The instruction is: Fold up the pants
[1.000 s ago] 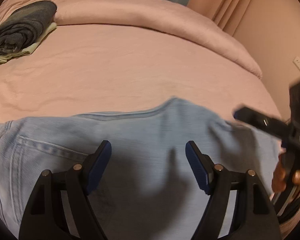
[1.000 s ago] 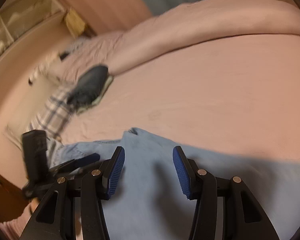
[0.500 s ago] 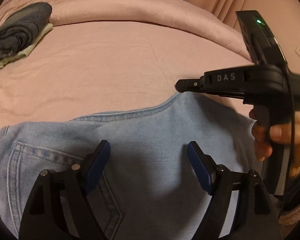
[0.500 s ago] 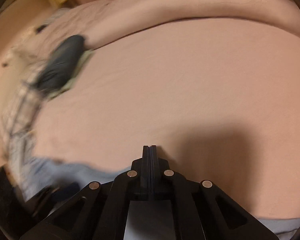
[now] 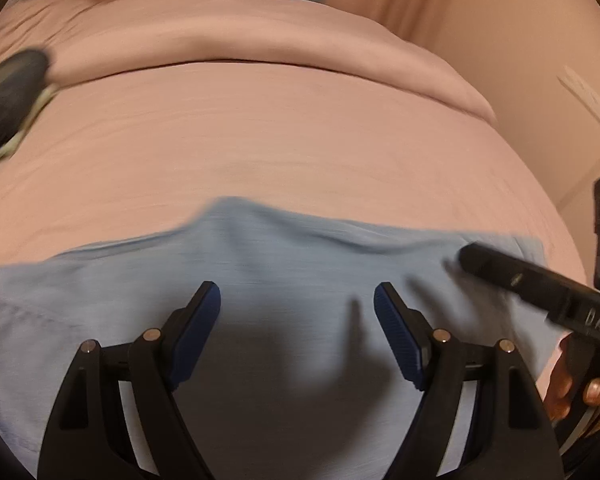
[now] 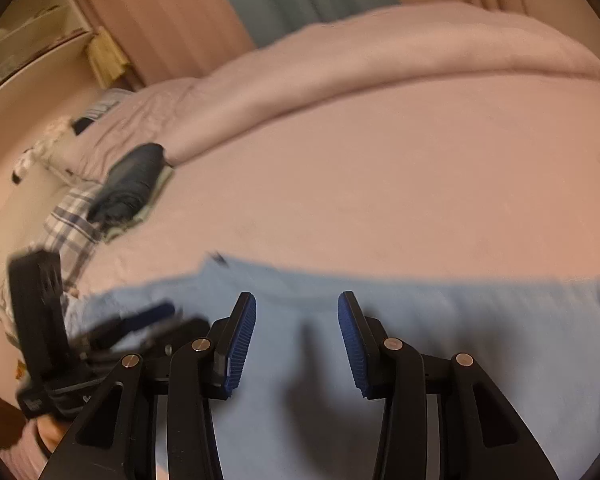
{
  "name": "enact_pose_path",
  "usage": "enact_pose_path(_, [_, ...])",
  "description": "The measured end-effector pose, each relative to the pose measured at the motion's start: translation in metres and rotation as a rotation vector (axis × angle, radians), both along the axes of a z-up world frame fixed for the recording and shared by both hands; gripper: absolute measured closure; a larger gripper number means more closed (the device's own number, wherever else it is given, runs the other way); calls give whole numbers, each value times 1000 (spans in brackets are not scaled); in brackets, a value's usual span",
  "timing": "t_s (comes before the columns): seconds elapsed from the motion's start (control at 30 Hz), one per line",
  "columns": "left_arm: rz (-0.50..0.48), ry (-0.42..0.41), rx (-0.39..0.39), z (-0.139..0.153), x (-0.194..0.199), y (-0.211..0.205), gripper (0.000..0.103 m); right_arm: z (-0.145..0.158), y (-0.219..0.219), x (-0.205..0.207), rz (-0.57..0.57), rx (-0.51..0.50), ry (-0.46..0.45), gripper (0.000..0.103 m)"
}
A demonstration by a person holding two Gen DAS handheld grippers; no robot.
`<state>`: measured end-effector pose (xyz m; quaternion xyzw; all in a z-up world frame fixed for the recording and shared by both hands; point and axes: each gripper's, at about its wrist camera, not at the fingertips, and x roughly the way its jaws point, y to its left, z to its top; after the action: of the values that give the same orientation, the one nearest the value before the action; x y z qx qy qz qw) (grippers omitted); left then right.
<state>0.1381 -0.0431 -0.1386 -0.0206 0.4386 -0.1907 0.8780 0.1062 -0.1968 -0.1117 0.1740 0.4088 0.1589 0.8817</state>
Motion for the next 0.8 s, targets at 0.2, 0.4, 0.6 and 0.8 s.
enact_pose_path(0.2, [-32, 59, 87, -25, 26, -63, 12, -41, -39, -1, -111, 79, 98, 60])
enact_pose_path(0.4, [10, 86, 121, -19, 58, -89, 7, -36, -85, 2, -258, 114, 51, 60])
enact_pose_path(0.6, [13, 41, 57, 4, 39, -83, 12, -17, -118, -34, -392, 49, -1, 56])
enact_pose_path(0.8, [-120, 14, -4, 15, -14, -105, 12, -9, -109, -66, -299, 20, -43, 54])
